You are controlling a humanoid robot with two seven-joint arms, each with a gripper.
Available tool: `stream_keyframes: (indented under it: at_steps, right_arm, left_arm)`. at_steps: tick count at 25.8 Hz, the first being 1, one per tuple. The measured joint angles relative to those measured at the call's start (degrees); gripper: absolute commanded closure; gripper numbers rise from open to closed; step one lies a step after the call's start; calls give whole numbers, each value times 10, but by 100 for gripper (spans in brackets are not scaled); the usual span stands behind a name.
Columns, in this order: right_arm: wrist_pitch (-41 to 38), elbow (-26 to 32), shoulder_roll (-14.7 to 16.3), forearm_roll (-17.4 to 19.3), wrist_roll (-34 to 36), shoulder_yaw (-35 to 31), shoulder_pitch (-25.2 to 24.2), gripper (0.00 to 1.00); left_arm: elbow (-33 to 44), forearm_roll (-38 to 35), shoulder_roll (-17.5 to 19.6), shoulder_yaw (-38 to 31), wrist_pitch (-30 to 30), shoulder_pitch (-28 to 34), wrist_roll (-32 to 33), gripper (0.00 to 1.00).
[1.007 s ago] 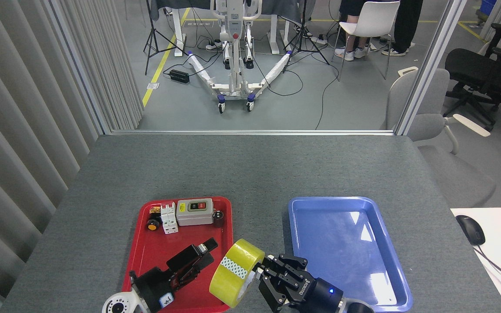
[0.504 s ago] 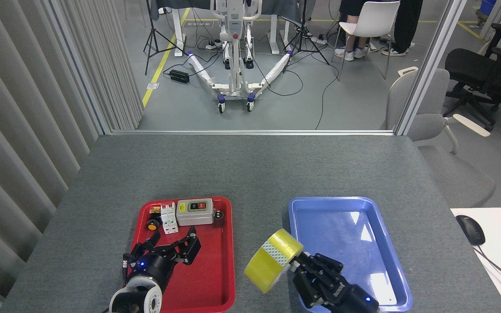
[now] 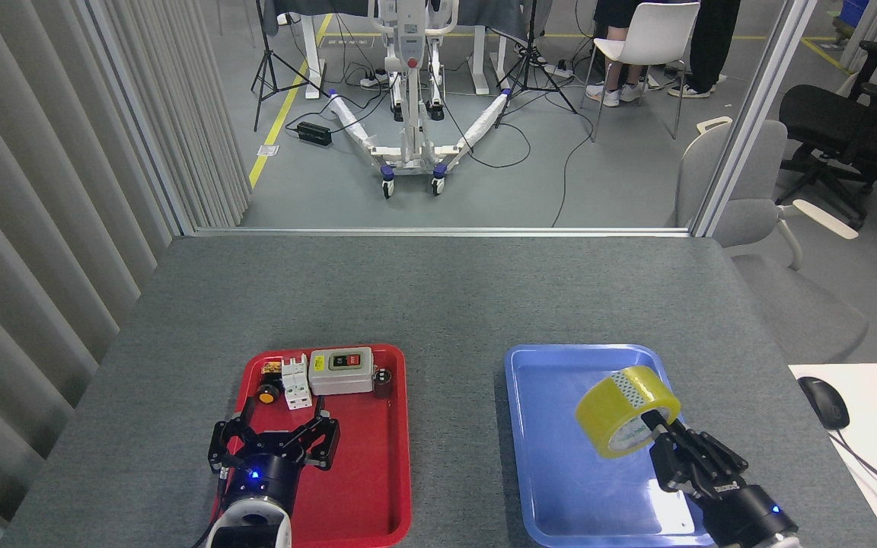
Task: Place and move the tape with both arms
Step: 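Carry the tape with the right gripper over the blue tray, then lower the tape into the blue tray and open the right gripper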
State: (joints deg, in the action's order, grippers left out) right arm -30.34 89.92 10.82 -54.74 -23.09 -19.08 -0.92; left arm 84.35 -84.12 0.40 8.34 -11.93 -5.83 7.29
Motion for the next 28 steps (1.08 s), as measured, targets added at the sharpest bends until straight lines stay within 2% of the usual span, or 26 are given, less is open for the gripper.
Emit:
stream_keyframes:
  at_steps: [3, 5, 9, 13, 17, 21, 24, 28]
  right_arm:
    - [111, -4, 44, 2, -48, 37, 21, 87]
    - [175, -7, 75, 3, -78, 65, 29, 89]
    - [255, -12, 125, 10, -136, 112, 47, 90]
    - [319, -47, 158, 39, -189, 163, 95, 90]
    - [361, -116, 176, 67, -226, 225, 159, 90]
    - [385, -187, 181, 100, -260, 273, 209, 90]
    - [403, -224, 180, 119, -280, 301, 236, 89]
    - [418, -256, 177, 135, -293, 319, 258, 88]
  left_arm:
    - [5, 59, -2, -4, -1, 8, -24, 0]
    - [7, 80, -2, -8, 12, 12, -74, 0]
    - [6, 93, 1, -23, 69, 20, -181, 0]
    - [5, 95, 3, -32, 103, 27, -216, 0]
    - [0, 87, 3, -34, 109, 32, -223, 1]
    - [-2, 11, 1, -34, 88, 35, -225, 1]
    - [-4, -44, -1, -34, 55, 36, -225, 1]
    - [-5, -69, 2, -34, 42, 37, -195, 1]
